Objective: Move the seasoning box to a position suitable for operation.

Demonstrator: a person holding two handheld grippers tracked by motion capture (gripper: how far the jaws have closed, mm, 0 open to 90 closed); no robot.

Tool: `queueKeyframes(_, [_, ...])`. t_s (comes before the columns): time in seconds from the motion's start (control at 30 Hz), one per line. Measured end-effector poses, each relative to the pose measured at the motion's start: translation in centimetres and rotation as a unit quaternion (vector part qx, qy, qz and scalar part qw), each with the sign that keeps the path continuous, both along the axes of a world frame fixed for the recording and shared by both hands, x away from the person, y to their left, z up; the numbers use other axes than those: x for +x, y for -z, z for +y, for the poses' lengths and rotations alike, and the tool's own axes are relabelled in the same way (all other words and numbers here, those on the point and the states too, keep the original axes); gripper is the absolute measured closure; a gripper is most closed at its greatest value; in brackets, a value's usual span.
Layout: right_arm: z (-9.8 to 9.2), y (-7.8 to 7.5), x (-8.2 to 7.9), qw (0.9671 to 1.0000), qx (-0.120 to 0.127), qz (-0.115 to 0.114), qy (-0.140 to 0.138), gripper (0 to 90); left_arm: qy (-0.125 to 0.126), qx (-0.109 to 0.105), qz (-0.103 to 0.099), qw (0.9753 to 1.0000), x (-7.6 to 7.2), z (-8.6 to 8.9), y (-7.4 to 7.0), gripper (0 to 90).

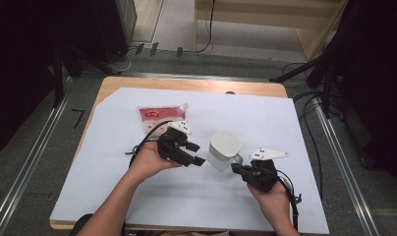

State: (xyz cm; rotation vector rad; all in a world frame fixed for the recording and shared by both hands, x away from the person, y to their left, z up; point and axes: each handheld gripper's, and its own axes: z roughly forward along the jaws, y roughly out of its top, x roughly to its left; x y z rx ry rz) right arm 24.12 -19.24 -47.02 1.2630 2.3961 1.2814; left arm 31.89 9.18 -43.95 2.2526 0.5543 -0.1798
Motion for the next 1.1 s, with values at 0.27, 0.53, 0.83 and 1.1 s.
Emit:
queueKeyframes(0.27, [-1.1,0.1,0.8,0.9998,0.002,0.003,0.019,90.0,-0.002,-0.003,-0.005,1.0,-0.1,0.0,0.0,39.1])
queueKeyframes(0.53, [-2.6,0.5,2.3,0.9995,0.005,0.005,0.032,90.0,-0.004,0.002,-0.007,1.0,-0.2,-0.2,0.0,38.9])
queueKeyframes(0.83, [-3.3,0.4,3.7,0.9994,0.005,0.009,0.033,89.9,-0.006,0.004,-0.012,0.9999,-0.5,-0.2,0.0,38.3])
queueKeyframes(1.1, [-3.7,0.3,4.5,0.9991,0.004,0.01,0.04,89.9,-0.011,0.002,-0.014,0.9998,-0.7,-0.7,0.0,36.0])
